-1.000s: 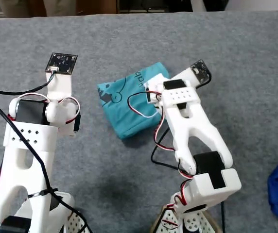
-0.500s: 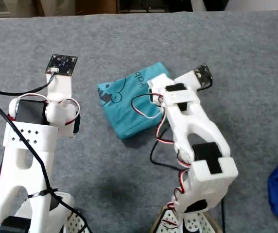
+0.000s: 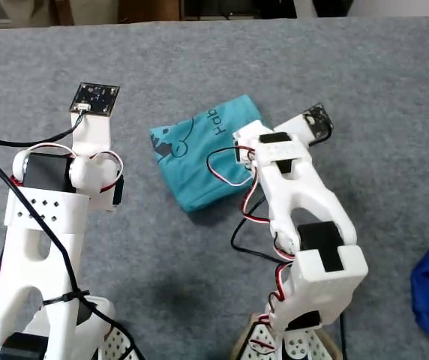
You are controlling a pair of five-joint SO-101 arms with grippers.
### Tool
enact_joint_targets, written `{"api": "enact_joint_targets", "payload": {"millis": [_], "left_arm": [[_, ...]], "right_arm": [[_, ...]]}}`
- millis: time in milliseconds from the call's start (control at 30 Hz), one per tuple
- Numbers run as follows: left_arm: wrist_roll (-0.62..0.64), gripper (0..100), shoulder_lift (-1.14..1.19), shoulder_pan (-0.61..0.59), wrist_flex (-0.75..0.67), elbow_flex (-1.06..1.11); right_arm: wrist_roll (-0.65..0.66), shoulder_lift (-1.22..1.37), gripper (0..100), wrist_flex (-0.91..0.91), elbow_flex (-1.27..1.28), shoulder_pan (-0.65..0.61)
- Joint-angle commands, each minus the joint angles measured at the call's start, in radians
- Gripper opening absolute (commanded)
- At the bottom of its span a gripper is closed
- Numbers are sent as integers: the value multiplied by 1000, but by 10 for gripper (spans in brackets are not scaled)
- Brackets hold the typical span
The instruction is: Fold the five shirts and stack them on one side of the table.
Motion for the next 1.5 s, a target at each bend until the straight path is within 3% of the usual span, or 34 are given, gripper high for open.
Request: {"api": "enact_joint_targets", "payload": {"millis": [0, 300, 633, 933, 1467], "left_arm": [[0, 21, -18, 2, 3, -40], [-6, 21, -18, 3, 2, -40], [-6, 21, -18, 3, 3, -40], [-6, 21, -18, 3, 6, -41], [-2, 21, -18, 12, 25, -43]], "right_arm": [[0, 5, 210, -11, -65, -1], [57, -185, 210, 133, -61, -5], [55, -180, 211, 104, -61, -35], [48, -93, 426, 98, -68, -30], [12, -88, 428, 51, -62, -30]]}}
